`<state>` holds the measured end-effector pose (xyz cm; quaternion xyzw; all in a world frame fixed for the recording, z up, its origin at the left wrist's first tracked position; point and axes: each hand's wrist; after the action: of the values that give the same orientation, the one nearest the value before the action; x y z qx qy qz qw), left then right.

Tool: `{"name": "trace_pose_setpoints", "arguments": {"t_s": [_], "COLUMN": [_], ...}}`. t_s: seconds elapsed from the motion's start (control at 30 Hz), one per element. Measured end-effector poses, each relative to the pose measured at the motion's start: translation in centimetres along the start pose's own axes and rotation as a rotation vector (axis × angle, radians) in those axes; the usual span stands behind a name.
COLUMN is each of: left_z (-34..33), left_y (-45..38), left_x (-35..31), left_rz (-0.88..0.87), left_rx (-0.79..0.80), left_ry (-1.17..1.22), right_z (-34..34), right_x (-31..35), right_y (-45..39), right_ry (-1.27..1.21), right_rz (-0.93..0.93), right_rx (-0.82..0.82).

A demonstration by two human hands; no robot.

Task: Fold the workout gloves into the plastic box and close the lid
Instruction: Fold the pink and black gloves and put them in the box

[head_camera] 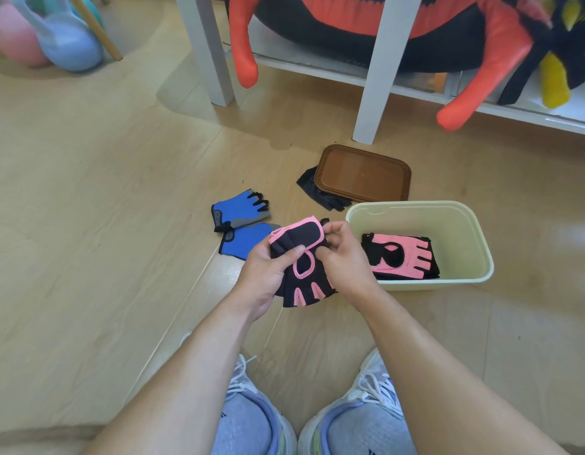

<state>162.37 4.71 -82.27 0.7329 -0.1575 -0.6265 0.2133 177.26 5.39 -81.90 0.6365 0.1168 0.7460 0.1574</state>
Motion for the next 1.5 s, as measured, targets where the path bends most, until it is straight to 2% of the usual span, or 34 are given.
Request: {"name": "trace_pose_setpoints", "arguments": {"t_s": [0.13, 0.3, 0.63, 0.77, 0.83, 0.97, 1.07, 1.17, 1.27, 1.43, 1.5], "left_z": [0.3, 0.7, 1.2, 1.4, 1.5, 1.6, 1.6, 1.8, 1.8, 1.2, 0.6], "left_y": [-0.3, -0.4, -0.6, -0.6, -0.6, -0.5, -0.4, -0.5, -0.4, -0.1, -0.1], "left_x": [0.0, -0.1, 0.0, 0.3, 0.3, 0.3, 0.5, 0.7, 0.5, 0.1, -0.1], "left_rz": [-0.077, -0.144, -0.085, -0.078, -0.071, -0.073, -0.062, -0.057, -0.056, -0.064, -0.062], "left_rx": [-0.016, -0.002, 0.089, 0.101, 0.120, 0.156, 0.082, -0.009, -0.047, 0.037, 0.038], "left_ry": [-0.108, -0.227, -0.180, -0.247, -0.286, -0.293, -0.189, -0.116, -0.087, -0.114, -0.087], "right_z": [0.2, 0.3, 0.5, 0.6, 0.8, 1.5, 1.6, 2.0, 2.6, 4.4, 5.2], "right_x": [0.4, 0.7, 0.4, 0.5, 0.6, 1.2, 1.1, 1.2, 1.3, 2.7, 2.9], "right_y": [0.3, 0.0, -0.6, -0.7, -0.9, -1.0, -1.0, -1.3, -1.6, -1.0, -0.8], "right_ry": [0.009, 0.098, -0.011, 0.152, 0.254, 0.292, 0.210, 0.039, 0.008, -0.010, 0.008], "right_rz": [0.111, 0.252, 0.185, 0.201, 0.225, 0.158, 0.145, 0.049, -0.031, -0.150, -0.133], "right_rx": [-0.059, -0.024, -0.087, -0.075, -0.017, 0.126, 0.027, -0.054, 0.032, 0.230, 0.214]}}
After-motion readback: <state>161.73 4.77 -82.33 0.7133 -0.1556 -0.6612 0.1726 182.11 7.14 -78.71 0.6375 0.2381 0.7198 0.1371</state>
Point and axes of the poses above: each hand's wrist, its own y-axis away from the middle knuckle, its own z-axis out of the back of the hand, x = y × z, and after that the axes turned 3 degrees about -x, right-handed
